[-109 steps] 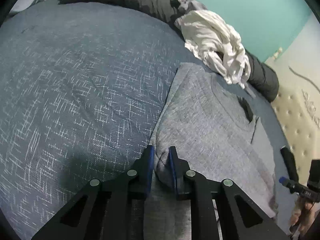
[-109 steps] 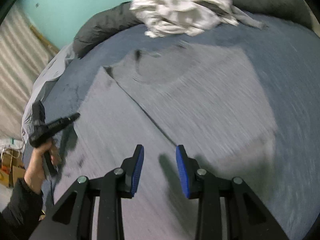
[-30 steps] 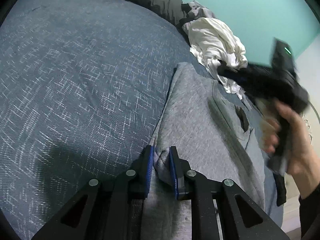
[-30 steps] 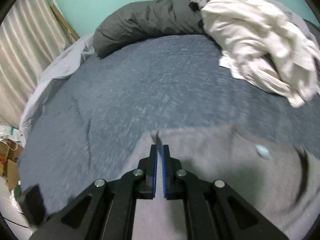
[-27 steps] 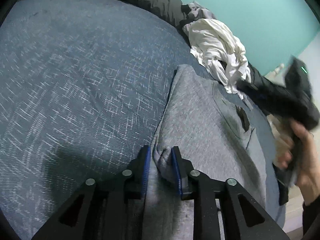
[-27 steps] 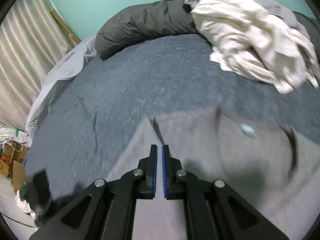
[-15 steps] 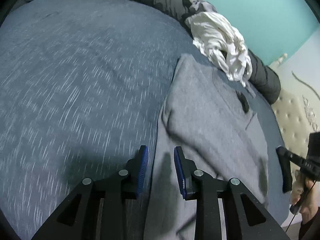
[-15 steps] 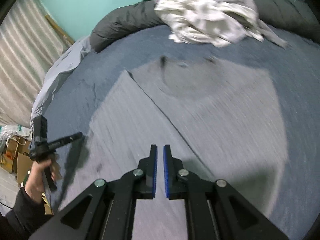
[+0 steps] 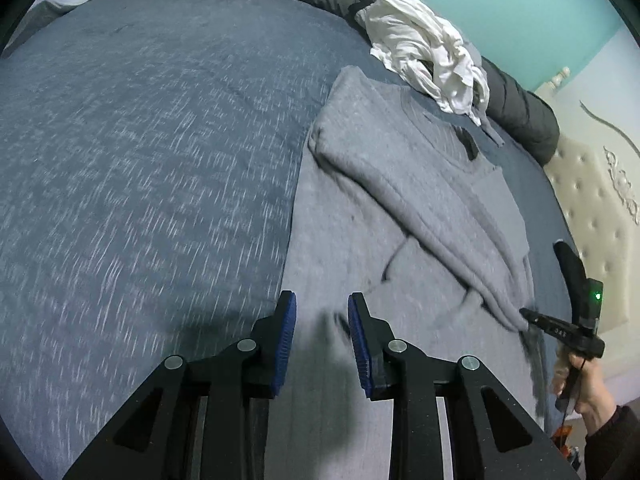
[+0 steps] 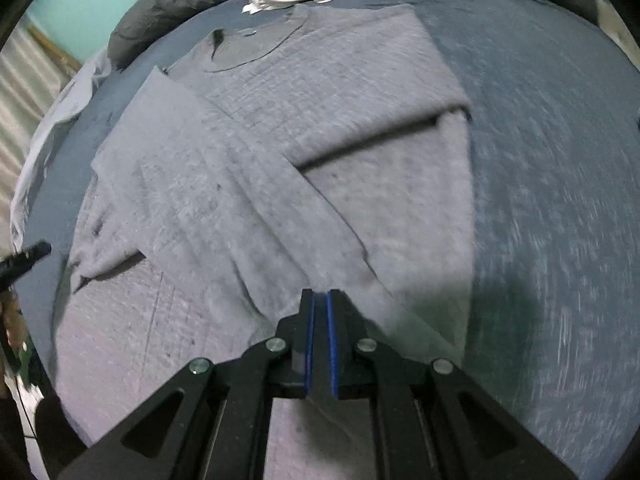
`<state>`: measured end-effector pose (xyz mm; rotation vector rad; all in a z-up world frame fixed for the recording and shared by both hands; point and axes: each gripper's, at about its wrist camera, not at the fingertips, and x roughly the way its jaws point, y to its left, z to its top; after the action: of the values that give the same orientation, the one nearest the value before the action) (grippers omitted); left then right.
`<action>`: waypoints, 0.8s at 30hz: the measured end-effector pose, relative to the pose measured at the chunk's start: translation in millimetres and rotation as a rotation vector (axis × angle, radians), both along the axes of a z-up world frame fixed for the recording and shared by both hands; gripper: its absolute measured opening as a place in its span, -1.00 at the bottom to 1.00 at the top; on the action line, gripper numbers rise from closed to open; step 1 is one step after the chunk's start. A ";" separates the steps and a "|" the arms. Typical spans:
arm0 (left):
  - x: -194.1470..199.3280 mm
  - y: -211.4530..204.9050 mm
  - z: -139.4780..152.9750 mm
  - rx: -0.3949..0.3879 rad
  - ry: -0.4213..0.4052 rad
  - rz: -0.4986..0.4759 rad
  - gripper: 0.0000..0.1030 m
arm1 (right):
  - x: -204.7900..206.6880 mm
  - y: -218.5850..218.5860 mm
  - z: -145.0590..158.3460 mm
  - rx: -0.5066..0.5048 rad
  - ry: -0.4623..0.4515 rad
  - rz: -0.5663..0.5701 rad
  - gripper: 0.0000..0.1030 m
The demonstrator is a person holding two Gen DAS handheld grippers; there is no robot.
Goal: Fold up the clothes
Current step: 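Open both grippers and lift them off the folded sweatshirt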
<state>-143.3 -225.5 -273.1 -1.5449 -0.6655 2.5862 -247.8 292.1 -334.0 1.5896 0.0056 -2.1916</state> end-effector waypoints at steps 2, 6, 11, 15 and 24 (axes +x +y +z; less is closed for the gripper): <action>9.5 -1.4 3.0 -0.008 -0.008 -0.003 -0.42 | 5.9 6.4 5.7 0.001 0.011 -0.013 -0.90; 22.1 -4.7 2.0 -0.017 -0.040 -0.015 -0.24 | 19.9 22.1 17.3 -0.031 0.014 -0.040 -0.90; 36.9 -9.4 -9.2 -0.013 -0.099 -0.032 -0.19 | 40.3 44.1 28.7 -0.058 -0.005 -0.071 -0.49; 51.7 -14.3 -18.5 0.006 -0.143 -0.031 -0.11 | 63.7 61.9 35.3 -0.095 -0.036 -0.085 -0.35; 88.6 -1.6 -25.7 0.022 -0.210 -0.093 -0.06 | 115.1 85.6 37.1 -0.072 -0.120 -0.075 -0.21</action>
<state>-54.8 -227.0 -298.8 -1.8113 -0.6184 2.3643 -132.8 377.7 -296.9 1.7031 -0.1696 -2.1235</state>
